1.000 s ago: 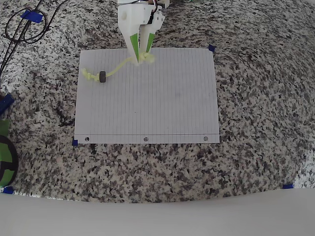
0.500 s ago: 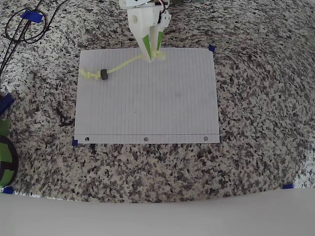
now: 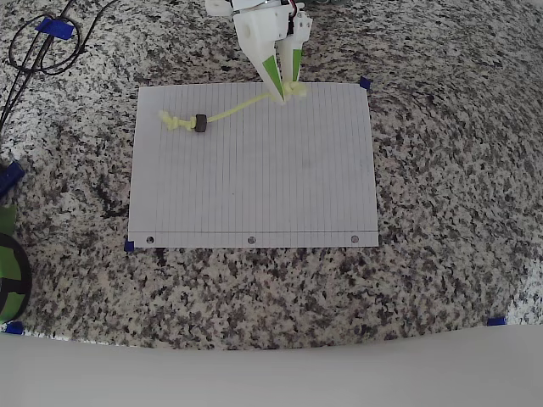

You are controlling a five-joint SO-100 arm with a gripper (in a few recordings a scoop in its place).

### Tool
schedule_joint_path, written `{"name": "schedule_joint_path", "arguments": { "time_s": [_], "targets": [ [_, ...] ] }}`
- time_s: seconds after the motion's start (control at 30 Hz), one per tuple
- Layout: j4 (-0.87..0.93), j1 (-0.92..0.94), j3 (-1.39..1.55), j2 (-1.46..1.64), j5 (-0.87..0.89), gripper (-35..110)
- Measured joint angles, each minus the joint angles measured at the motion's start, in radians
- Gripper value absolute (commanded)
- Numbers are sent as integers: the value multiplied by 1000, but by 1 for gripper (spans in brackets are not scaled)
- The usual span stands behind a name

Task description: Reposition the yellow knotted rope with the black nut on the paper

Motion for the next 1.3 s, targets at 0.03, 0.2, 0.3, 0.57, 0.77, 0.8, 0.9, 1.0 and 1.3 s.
{"name": "schedule_joint_path", "arguments": {
  "time_s": [0.03, 0.2, 0.3, 0.57, 0.77, 0.8, 0.9, 1.0, 1.3],
  "targets": [
    [0, 0, 3, -5, -15, 0],
    [-12, -5, 23, 17, -110, 37],
    [-15, -5, 23, 40, -186, 56],
    [-38, -6, 23, 37, -302, 58],
    [-100, -8, 23, 40, -396, 38],
    [-104, -6, 23, 38, -402, 29],
    [-121, 32, 23, 32, -413, 0],
    [-163, 55, 23, -5, -453, 0],
    [-325, 87, 23, -94, -850, 0]
  ]
}}
